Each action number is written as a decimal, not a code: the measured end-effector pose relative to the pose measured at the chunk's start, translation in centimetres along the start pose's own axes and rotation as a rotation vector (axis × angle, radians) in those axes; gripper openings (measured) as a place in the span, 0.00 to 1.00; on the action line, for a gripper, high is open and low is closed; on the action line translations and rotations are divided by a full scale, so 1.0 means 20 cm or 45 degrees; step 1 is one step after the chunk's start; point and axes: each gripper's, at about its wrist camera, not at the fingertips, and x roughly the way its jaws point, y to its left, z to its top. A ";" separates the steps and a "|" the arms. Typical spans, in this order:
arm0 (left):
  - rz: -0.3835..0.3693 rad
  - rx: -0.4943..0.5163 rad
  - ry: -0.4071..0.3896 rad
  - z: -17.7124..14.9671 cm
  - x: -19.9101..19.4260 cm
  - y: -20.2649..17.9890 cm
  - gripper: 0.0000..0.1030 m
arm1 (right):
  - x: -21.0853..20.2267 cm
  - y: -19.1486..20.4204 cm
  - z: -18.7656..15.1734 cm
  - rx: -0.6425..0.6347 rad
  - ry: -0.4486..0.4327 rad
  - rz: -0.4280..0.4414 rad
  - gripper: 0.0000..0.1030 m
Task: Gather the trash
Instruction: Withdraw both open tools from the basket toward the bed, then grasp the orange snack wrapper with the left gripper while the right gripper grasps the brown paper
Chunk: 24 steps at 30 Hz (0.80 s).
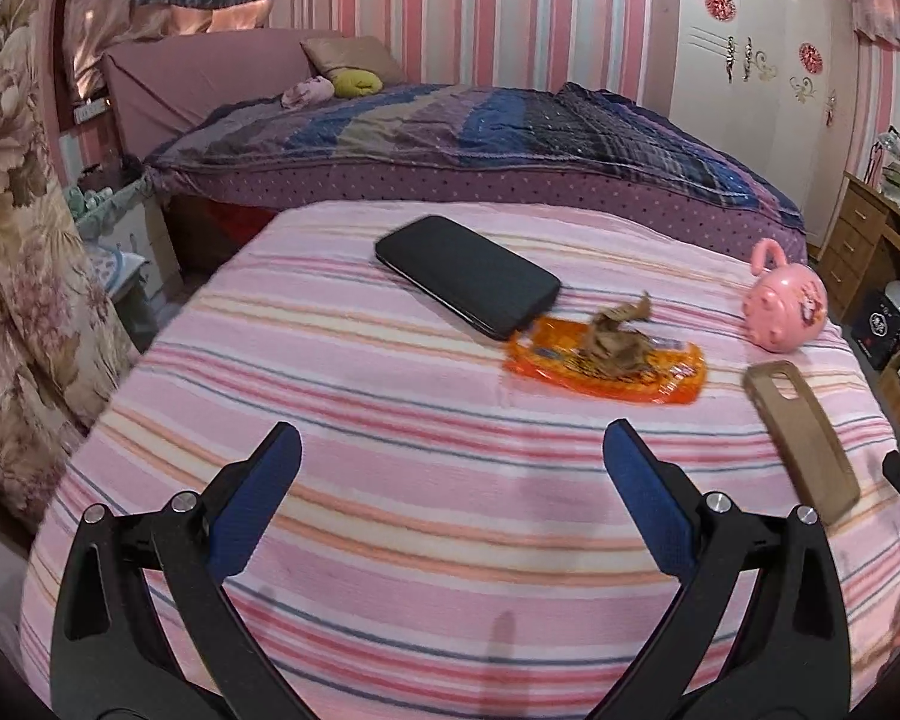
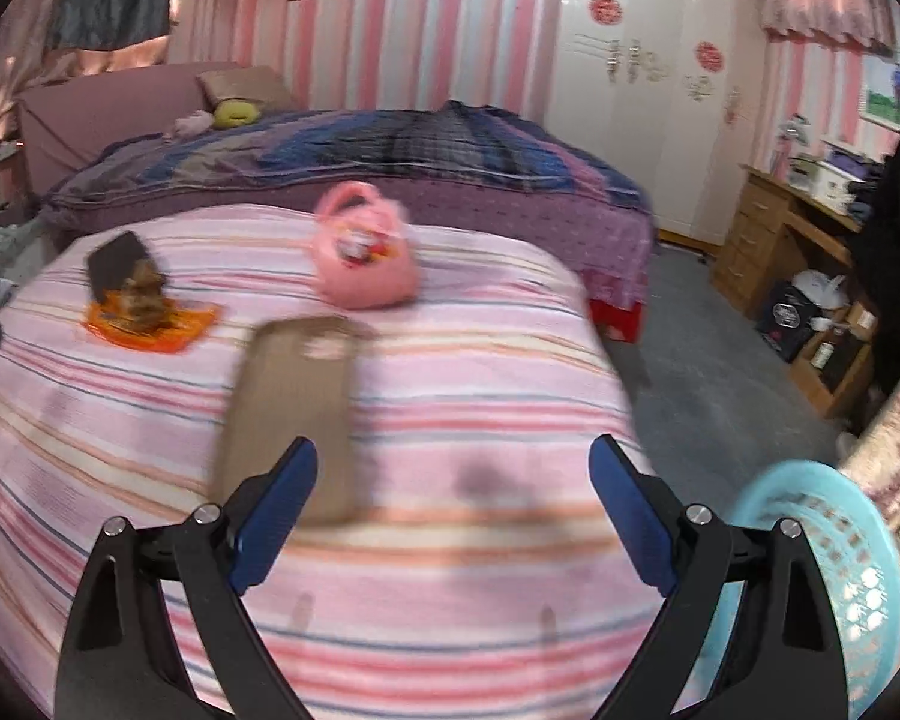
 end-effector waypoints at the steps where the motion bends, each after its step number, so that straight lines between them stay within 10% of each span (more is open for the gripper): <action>1: 0.002 -0.002 -0.003 0.01 0.01 0.01 0.95 | 0.02 0.06 0.03 -0.028 0.012 0.029 0.87; 24: 0.172 -0.056 0.017 0.13 0.21 0.41 0.95 | 0.50 1.01 0.38 -0.182 0.108 0.417 0.75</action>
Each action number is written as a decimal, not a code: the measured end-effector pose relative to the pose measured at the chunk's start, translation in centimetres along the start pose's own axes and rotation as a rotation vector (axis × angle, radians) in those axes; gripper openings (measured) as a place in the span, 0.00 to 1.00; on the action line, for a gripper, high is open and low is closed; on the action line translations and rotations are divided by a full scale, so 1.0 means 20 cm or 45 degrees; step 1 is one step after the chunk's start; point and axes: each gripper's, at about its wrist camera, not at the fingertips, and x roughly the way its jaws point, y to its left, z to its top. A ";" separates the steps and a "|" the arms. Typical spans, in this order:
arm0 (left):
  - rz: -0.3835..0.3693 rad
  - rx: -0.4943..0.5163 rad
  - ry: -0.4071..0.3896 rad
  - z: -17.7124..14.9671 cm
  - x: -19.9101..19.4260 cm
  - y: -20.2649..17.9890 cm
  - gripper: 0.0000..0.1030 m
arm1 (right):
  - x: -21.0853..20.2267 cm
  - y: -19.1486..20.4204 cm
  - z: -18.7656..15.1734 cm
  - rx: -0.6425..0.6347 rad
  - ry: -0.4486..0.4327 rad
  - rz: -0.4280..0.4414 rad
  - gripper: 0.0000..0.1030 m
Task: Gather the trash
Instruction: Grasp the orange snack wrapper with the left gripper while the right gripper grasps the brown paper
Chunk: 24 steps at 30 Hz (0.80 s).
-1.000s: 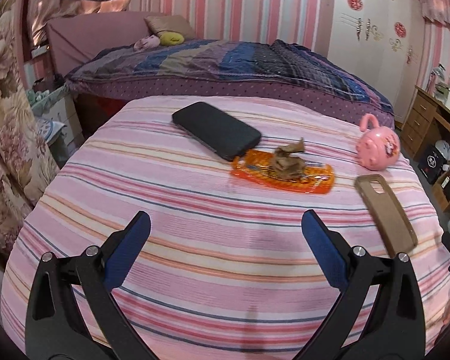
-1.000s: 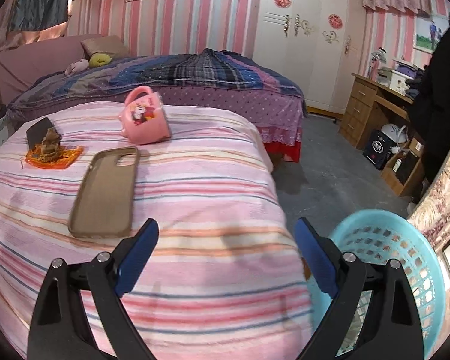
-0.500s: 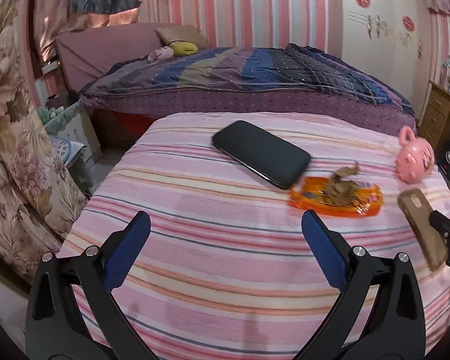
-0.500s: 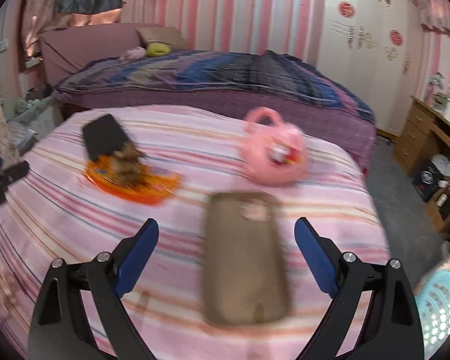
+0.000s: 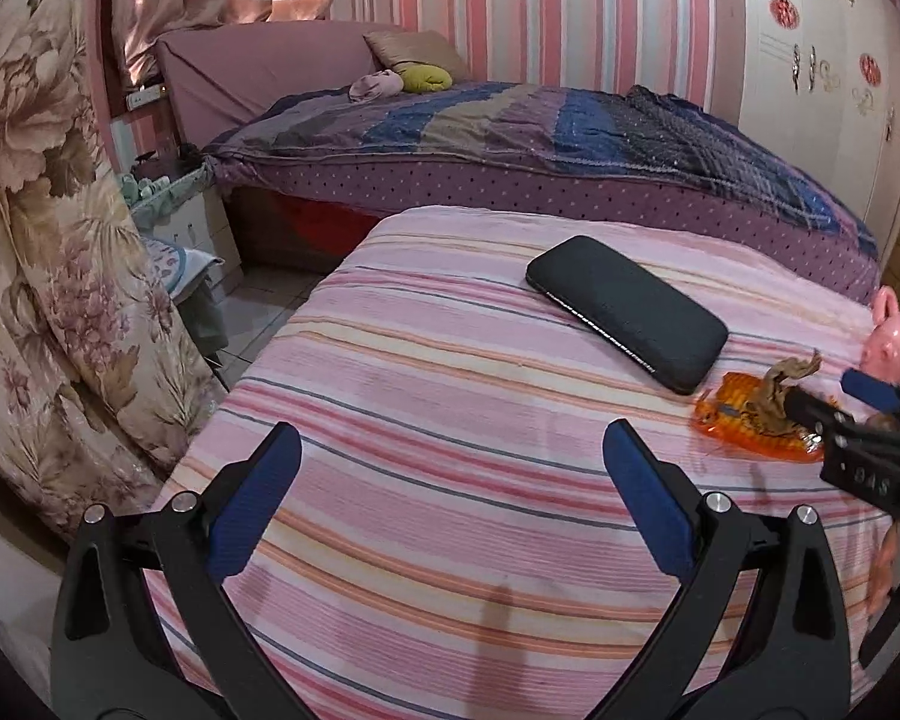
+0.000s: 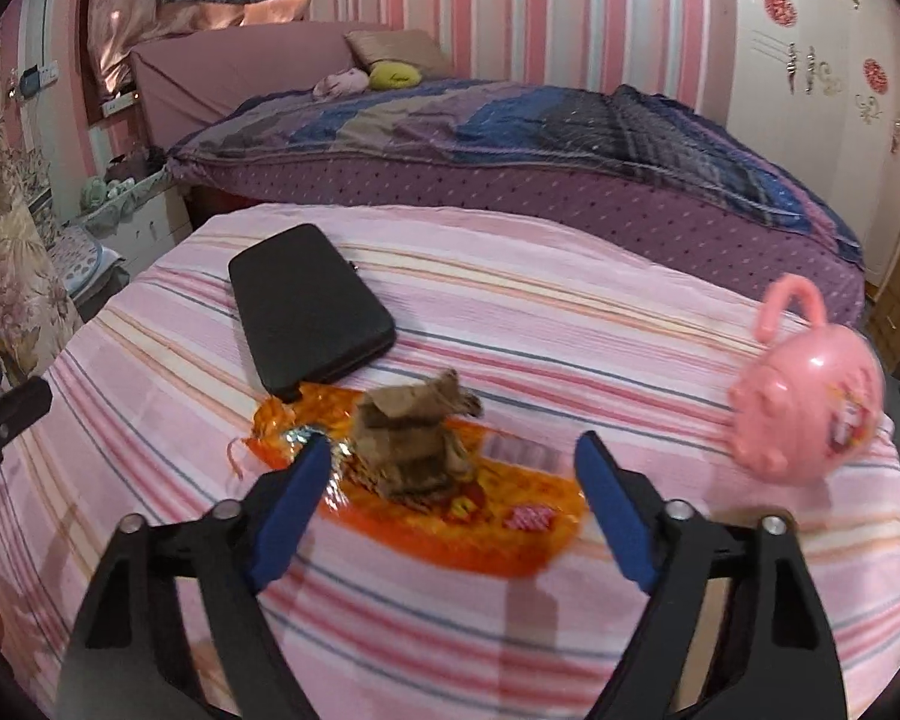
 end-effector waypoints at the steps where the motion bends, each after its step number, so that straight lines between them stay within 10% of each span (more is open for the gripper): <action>1: 0.000 0.001 0.001 0.00 0.01 0.00 0.95 | 0.02 0.01 0.01 -0.007 0.014 0.016 0.73; 9: -0.050 0.011 0.006 0.06 0.04 -0.10 0.95 | 0.10 0.00 0.03 -0.032 0.071 0.093 0.42; 24: -0.231 0.141 0.156 0.03 0.24 -0.62 0.90 | -0.36 -0.47 -0.22 0.144 -0.034 -0.144 0.41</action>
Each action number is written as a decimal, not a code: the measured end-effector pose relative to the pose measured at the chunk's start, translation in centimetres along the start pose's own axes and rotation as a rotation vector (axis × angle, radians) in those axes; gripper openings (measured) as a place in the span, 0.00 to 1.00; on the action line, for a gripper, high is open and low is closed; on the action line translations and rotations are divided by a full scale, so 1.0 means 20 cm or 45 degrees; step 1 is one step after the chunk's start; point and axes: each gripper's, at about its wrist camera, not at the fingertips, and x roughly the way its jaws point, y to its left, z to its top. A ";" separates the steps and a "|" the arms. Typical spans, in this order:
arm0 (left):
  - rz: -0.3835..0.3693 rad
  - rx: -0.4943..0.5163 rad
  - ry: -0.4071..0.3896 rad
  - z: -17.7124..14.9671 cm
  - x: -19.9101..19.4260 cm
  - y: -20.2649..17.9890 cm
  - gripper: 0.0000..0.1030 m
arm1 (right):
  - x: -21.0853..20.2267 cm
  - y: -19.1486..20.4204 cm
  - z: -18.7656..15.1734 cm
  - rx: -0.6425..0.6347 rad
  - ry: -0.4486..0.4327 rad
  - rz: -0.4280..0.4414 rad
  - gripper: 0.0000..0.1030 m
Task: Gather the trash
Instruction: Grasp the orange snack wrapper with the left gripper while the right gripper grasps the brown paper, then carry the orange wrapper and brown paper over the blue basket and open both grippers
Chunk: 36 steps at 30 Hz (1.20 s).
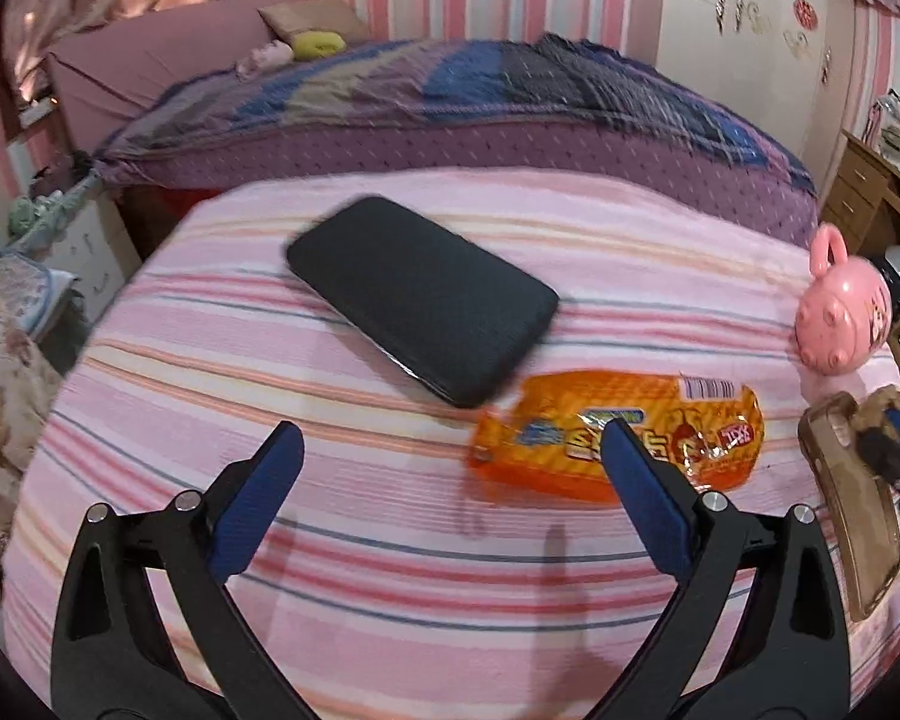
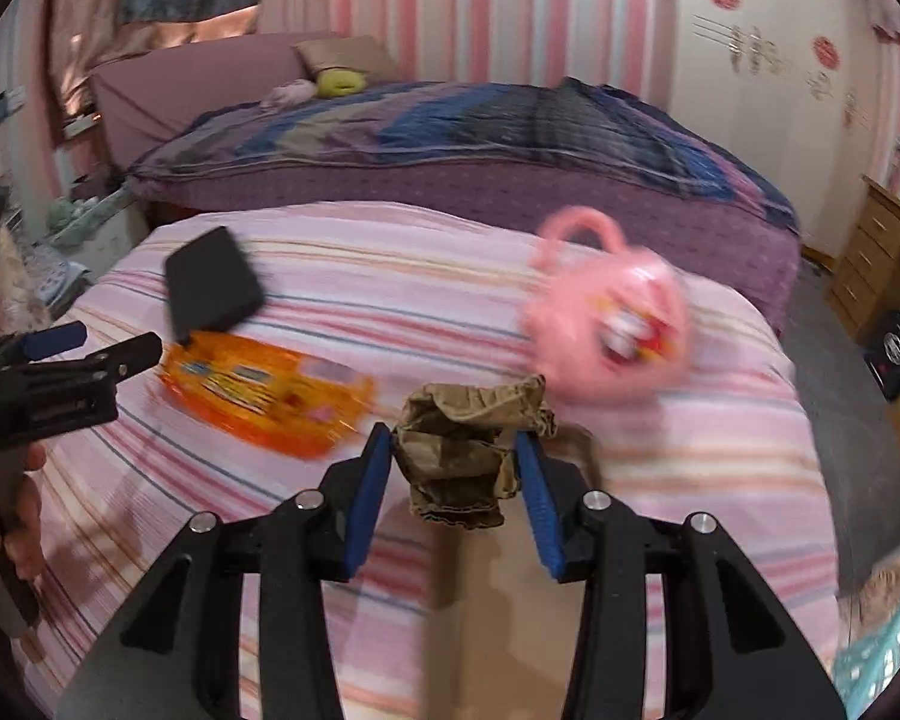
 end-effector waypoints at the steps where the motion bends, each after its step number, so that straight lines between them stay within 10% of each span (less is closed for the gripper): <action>1: -0.005 0.002 0.016 0.00 0.02 -0.01 0.88 | -0.02 -0.04 -0.01 0.044 -0.018 0.006 0.41; 13: -0.104 -0.017 0.078 -0.06 0.07 -0.05 0.16 | -0.06 -0.21 -0.06 0.043 -0.038 -0.016 0.41; 36: -0.138 -0.046 -0.167 -0.15 -0.47 -0.14 0.15 | -0.23 -0.29 -0.12 0.057 -0.101 -0.037 0.41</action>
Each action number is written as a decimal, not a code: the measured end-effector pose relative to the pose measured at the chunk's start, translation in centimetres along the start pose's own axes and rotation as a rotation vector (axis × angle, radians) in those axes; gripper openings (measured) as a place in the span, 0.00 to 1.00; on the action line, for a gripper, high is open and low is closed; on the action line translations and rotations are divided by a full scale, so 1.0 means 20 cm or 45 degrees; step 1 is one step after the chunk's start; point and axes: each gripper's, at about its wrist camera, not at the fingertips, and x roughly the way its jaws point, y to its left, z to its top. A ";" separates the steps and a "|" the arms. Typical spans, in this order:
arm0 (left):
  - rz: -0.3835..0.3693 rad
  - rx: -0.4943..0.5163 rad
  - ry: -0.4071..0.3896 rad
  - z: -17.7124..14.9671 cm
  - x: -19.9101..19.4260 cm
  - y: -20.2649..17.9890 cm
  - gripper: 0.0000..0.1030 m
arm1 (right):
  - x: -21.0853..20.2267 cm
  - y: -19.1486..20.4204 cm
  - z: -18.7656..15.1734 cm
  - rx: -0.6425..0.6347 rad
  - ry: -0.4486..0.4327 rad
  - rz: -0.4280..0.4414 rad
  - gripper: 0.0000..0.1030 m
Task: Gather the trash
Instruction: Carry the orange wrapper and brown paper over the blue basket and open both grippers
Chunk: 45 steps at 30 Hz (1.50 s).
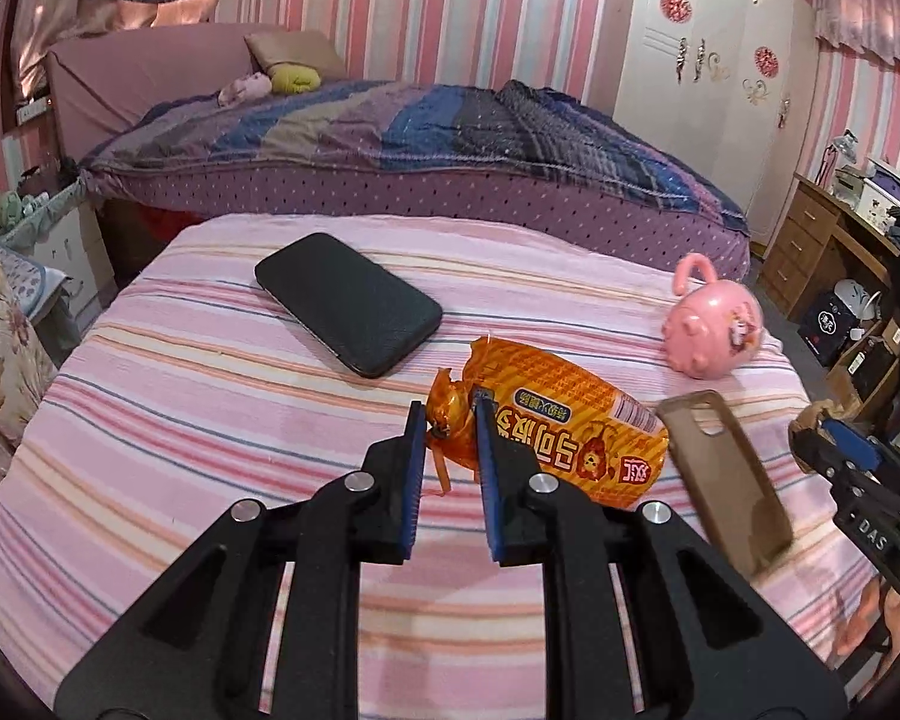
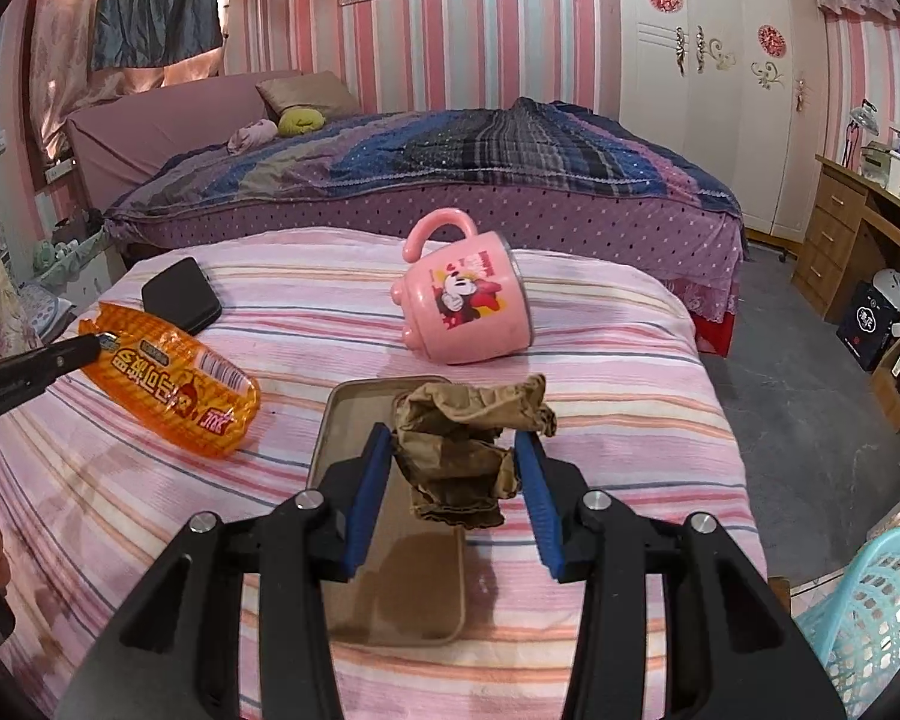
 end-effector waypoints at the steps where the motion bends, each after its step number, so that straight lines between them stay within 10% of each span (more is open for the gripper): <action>1: 0.001 0.004 -0.006 -0.01 -0.02 -0.01 0.15 | -0.01 0.00 0.00 0.001 -0.002 0.000 0.41; 26: 0.048 0.251 -0.123 -0.19 -0.47 -0.33 0.15 | -0.42 -0.31 -0.08 0.071 -0.122 -0.066 0.41; 45: -0.338 0.354 -0.122 -0.42 -0.72 -1.17 0.15 | -0.89 -1.00 -0.41 0.249 -0.126 -0.451 0.41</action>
